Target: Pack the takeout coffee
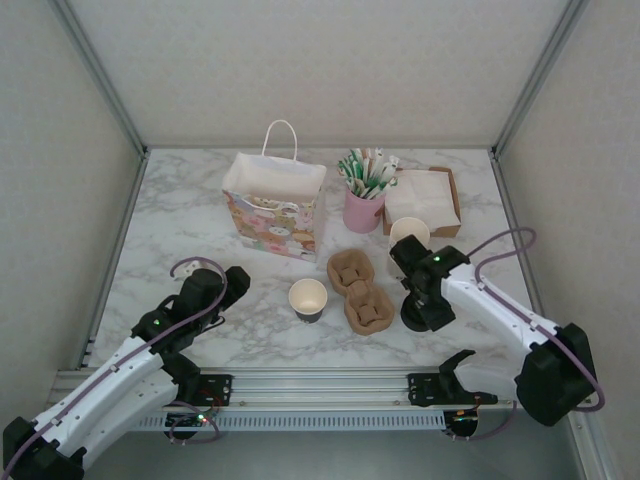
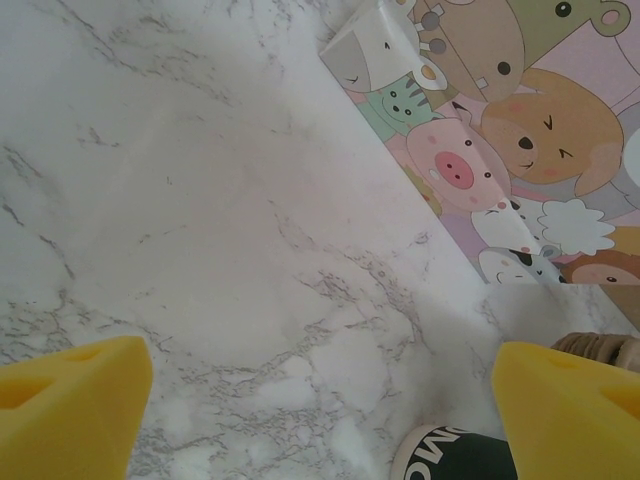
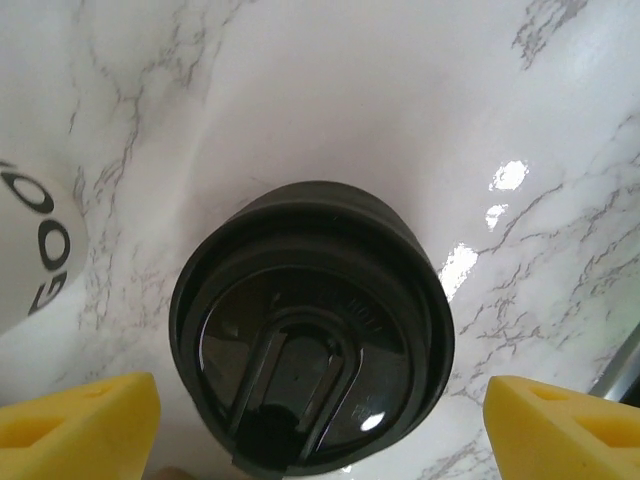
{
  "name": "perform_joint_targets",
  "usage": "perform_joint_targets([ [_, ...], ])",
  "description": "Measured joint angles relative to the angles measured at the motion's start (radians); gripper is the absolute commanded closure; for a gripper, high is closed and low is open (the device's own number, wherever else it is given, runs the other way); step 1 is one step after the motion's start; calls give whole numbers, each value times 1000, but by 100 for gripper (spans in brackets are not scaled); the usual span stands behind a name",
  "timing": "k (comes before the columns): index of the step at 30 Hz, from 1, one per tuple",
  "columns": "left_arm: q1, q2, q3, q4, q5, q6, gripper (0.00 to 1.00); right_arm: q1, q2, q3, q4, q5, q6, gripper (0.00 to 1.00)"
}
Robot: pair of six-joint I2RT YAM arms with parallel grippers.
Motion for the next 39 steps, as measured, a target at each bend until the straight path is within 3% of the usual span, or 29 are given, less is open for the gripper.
perform_joint_targets([
  [13, 0, 0, 0, 0, -1, 0, 11, -83, -19, -46, 101, -65, 13, 17],
  [28, 0, -2, 0, 0, -1, 0, 12, -91, 41, -62, 125, -79, 6, 27],
  [39, 0, -13, 0, -1, -5, 0, 12, -93, 40, -56, 122, -79, -71, 27],
])
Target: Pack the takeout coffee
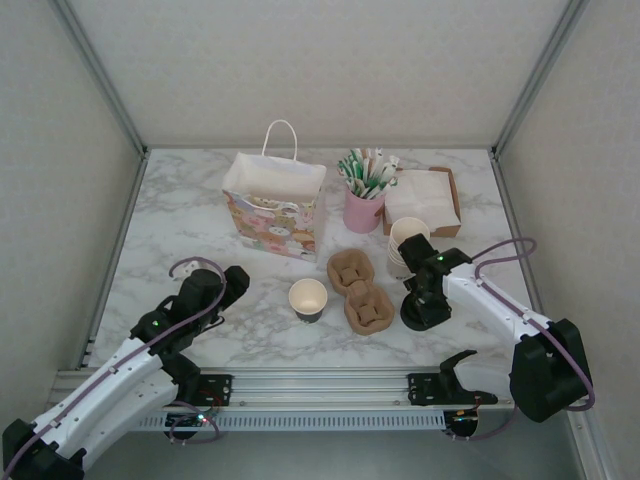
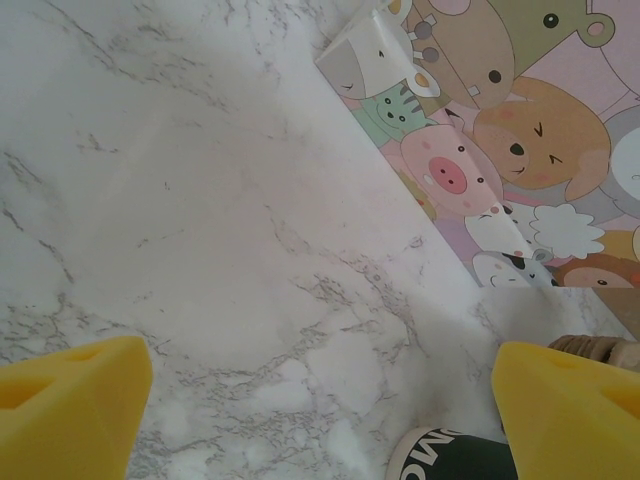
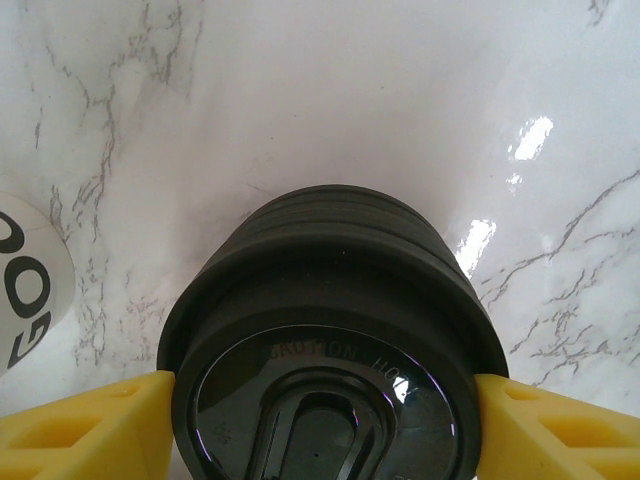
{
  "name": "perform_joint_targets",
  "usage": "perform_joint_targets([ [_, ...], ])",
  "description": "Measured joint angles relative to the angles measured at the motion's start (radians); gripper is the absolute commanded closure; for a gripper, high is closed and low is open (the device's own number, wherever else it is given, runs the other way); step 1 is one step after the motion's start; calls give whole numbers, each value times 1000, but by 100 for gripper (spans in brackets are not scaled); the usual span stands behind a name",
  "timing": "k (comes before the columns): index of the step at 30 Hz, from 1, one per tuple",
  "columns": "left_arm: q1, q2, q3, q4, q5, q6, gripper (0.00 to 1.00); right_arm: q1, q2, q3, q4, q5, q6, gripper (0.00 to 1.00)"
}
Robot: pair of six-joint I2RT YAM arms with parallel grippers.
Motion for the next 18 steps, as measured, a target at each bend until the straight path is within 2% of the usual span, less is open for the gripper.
perform_joint_targets([
  [3, 0, 0, 0, 0, 0, 0, 12, -1, -1, 8, -10, 0, -79, 28],
  [13, 0, 0, 0, 0, -10, 0, 11, -1, -52, 41, -50, 14, -489, 28],
  [18, 0, 0, 0, -1, -11, 3, 11, -1, -119, 41, -23, -16, -611, 24],
])
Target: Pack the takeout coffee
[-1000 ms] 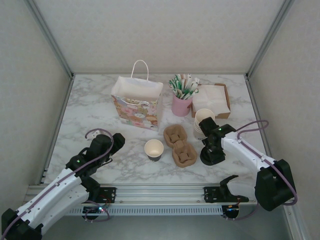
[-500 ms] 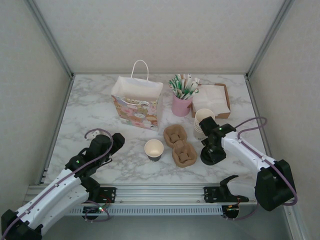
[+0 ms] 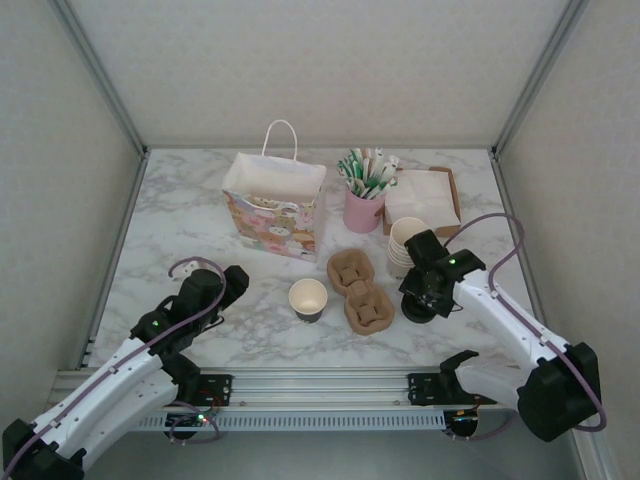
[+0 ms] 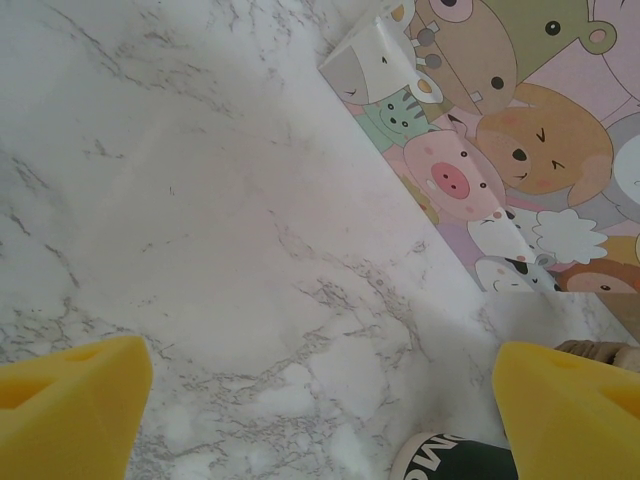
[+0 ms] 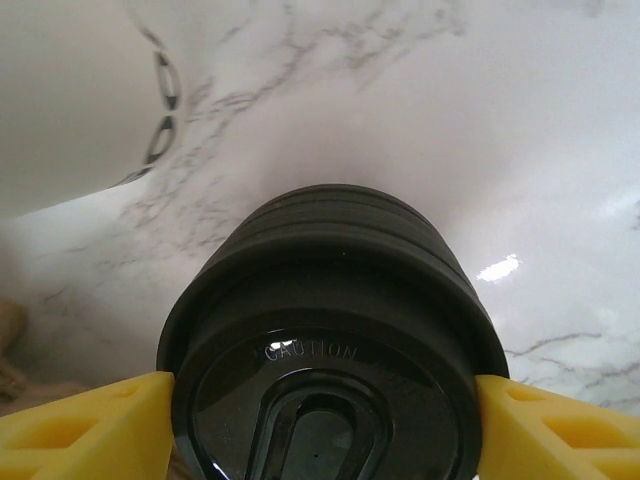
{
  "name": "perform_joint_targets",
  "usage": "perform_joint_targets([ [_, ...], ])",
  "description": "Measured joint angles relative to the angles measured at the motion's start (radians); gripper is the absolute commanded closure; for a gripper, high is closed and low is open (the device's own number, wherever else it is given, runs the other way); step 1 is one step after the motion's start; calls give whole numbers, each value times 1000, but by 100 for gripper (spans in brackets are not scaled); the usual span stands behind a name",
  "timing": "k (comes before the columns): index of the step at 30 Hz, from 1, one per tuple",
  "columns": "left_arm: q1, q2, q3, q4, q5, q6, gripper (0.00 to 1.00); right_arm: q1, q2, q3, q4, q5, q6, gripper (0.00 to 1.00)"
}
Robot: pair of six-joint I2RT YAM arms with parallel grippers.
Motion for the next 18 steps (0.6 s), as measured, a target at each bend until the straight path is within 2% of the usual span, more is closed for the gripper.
perform_joint_targets([
  [6, -3, 0, 0, 0, 0, 1, 11, 0, -9, -30, 40, -29, -66, 24],
  [18, -6, 0, 0, 0, 0, 1, 11, 0, 34, -84, 79, -51, -99, 18],
])
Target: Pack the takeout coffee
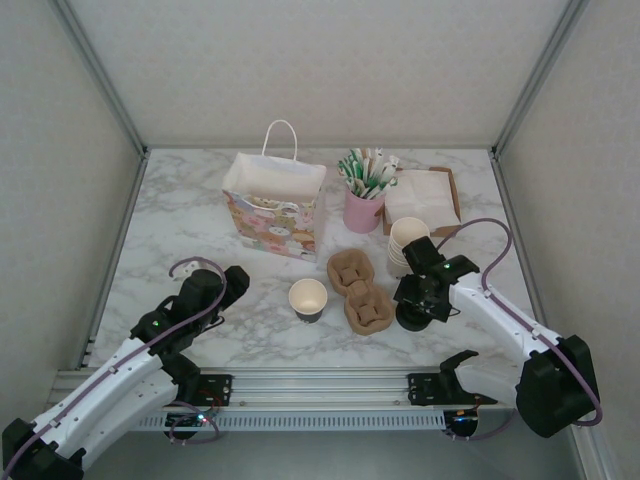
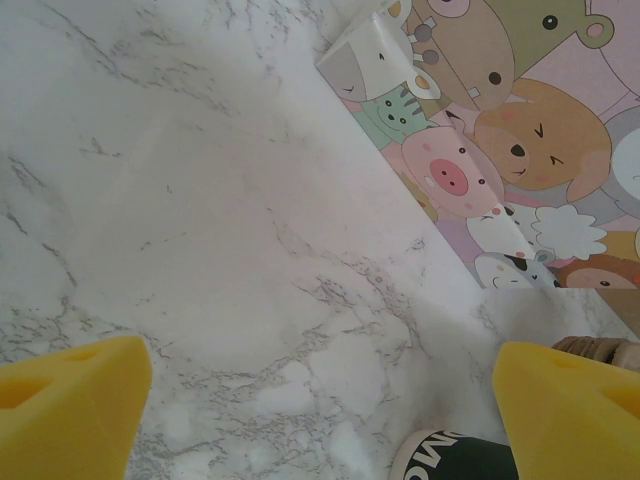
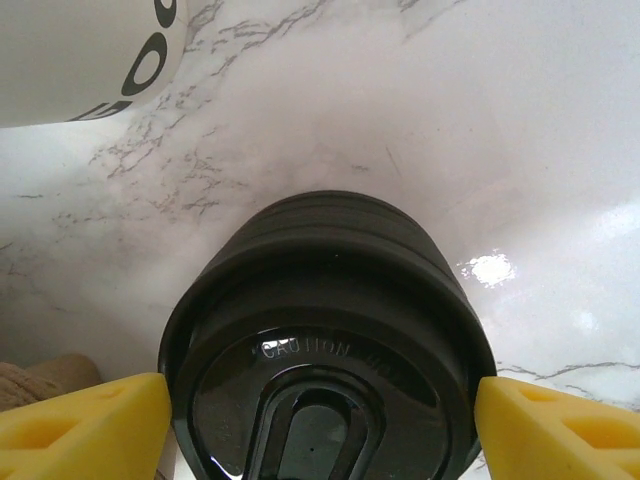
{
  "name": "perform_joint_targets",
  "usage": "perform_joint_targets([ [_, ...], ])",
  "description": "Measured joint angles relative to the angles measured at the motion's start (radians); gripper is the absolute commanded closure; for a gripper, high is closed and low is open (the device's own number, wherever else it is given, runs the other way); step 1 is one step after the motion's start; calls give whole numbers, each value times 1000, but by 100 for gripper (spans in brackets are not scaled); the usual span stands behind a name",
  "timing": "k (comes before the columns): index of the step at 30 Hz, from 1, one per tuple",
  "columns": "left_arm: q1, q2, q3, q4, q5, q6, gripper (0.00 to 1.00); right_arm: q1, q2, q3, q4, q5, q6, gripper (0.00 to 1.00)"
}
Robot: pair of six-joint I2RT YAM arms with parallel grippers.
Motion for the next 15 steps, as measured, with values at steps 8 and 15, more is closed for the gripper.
perform_joint_targets([
  [8, -2, -2, 0, 0, 0, 0, 11, 0, 1, 0, 13, 0, -4, 20],
  [15, -5, -2, 0, 0, 0, 0, 11, 0, 17, 0, 13, 1, -4, 20],
])
